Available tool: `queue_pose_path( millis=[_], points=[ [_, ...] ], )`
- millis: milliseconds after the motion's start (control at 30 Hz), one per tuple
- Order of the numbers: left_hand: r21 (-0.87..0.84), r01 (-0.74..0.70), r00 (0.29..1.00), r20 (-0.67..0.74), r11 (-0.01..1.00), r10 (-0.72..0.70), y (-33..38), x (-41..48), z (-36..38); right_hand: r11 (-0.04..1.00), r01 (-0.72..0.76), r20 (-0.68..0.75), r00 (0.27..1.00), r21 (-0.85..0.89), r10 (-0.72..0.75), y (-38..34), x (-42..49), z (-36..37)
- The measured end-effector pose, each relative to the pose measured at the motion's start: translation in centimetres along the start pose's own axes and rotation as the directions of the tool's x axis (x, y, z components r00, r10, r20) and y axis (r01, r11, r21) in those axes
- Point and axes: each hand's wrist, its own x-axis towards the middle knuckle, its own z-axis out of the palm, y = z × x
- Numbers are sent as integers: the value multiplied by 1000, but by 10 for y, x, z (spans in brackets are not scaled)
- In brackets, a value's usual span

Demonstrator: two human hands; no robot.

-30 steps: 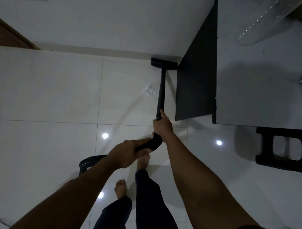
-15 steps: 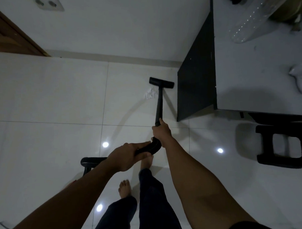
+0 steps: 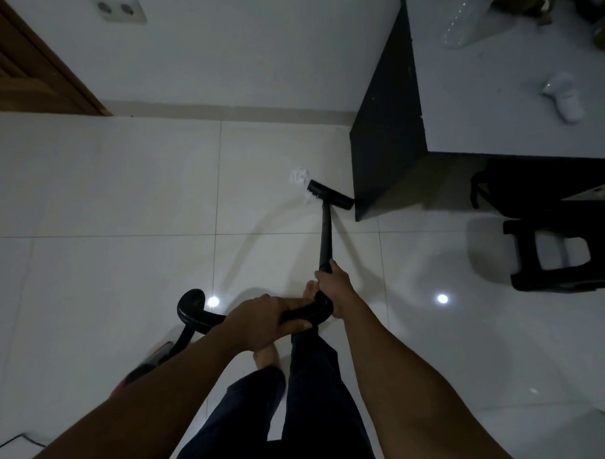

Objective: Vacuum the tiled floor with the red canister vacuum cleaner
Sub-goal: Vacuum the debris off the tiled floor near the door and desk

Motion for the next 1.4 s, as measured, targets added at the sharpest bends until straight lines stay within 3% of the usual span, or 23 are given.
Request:
queue_pose_path(
  millis=[133, 300, 400, 500, 867, 1400],
  points=[
    [70, -13, 1000, 2, 997, 13, 7, -26, 2, 988, -41, 26, 999, 150, 37, 38, -7, 8],
    [44, -32, 999, 32, 999, 31, 1, -45, 19, 995, -25, 91, 996, 91, 17, 53, -21, 9],
    [15, -4, 1000, 15, 1000, 4, 1, -49, 23, 999, -6, 105, 994, -34, 10, 44, -20, 16],
    [-54, 46, 998, -31, 998, -47, -1, -48, 16, 990, 15, 114, 994, -139, 1, 28, -12, 28],
    [-60, 163, 978, -119, 985, -169, -17, -4, -20, 991, -43, 97, 994, -128, 56, -43, 30, 46],
    [-104, 300, 952, -35, 948, -305, -2, 151, -118, 978, -46, -50, 998, -203, 37, -180, 145, 11]
  ],
)
